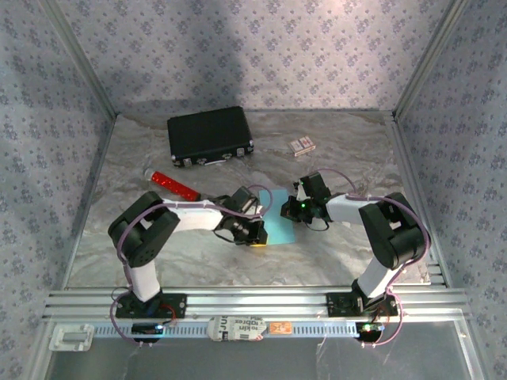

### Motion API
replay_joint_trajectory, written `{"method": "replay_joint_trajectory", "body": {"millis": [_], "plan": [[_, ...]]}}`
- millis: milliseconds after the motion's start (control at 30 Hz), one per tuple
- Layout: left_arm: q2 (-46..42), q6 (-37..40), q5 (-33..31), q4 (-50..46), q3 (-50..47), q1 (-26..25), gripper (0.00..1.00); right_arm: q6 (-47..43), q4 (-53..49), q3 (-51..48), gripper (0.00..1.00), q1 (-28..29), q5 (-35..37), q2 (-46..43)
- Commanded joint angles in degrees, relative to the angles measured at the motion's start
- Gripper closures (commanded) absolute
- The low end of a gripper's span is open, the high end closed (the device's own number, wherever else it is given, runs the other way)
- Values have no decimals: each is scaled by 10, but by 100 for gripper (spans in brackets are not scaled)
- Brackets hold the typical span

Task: Fold a paper plane with a square sheet of paper (pick it up from the middle)
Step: First fold the square sheet of paper in half at the center of the table.

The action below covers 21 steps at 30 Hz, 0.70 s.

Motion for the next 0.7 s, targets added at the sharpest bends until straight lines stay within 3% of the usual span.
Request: {"method": "replay_joint_trajectory", "body": {"millis": [0, 167, 400, 667], "plan": [[-29, 22, -32, -77, 8, -4, 90, -9, -77, -20, 100, -5, 43, 16], [-64, 13, -35, -54, 16, 4, 90, -17, -86, -13, 100, -5, 42, 19], [-25, -72, 52, 108, 20, 75, 88, -17, -89, -11, 100, -5, 41, 16], [60, -61, 87, 109, 80, 84, 87, -17, -92, -11, 100, -5, 43, 15]]}}
